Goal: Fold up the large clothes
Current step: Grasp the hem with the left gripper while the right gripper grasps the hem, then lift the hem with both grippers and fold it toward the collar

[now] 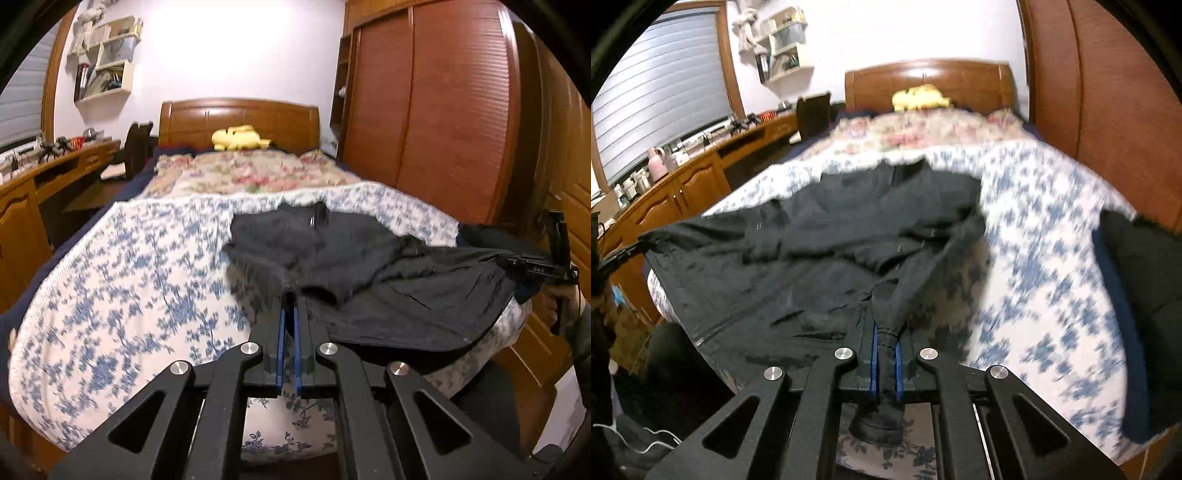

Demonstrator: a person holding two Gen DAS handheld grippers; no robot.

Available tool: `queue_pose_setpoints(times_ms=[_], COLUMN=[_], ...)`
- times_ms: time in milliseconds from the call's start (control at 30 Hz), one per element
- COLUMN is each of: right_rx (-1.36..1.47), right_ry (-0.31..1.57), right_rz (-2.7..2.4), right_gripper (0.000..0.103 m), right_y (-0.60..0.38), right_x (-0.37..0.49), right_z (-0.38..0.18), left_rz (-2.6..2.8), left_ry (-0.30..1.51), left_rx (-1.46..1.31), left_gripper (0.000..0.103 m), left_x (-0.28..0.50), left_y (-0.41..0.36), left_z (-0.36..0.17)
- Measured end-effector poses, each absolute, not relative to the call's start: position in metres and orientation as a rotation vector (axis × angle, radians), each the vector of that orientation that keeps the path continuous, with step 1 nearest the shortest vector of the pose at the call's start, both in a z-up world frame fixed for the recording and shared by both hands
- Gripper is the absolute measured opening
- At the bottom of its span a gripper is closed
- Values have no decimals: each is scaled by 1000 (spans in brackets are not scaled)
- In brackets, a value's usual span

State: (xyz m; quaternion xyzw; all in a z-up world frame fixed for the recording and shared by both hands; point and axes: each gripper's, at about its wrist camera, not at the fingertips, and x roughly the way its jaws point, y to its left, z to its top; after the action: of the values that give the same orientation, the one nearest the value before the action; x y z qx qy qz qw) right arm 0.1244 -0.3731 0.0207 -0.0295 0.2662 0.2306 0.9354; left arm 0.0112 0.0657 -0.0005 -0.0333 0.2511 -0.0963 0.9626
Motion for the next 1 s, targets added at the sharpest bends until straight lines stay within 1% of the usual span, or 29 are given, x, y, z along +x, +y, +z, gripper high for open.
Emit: queue_pose_setpoints(times_ms=[333, 567, 700, 867, 1000], right_rx=[-83, -73, -80, -115, -127], right_ry=[362, 273, 259, 321, 384], right_rz=[512, 552, 549, 510, 481], right_gripper=[5, 5, 5, 6, 6], right_y=[-384, -400, -406, -392, -376], right_x=[35, -23, -25, -3, 34], right_z=[87, 100, 87, 65, 43], left_rz=[-173, -185, -165, -135, -121], left_ry=[348, 262, 263, 328, 383], left_rx=[-34, -14, -14, -31, -53], left_gripper=[4, 4, 4, 4, 4], left_x=[-45, -86, -82, -41, -2], left_y=[78, 74, 77, 80, 82], left_z=[74, 100, 98, 73, 50])
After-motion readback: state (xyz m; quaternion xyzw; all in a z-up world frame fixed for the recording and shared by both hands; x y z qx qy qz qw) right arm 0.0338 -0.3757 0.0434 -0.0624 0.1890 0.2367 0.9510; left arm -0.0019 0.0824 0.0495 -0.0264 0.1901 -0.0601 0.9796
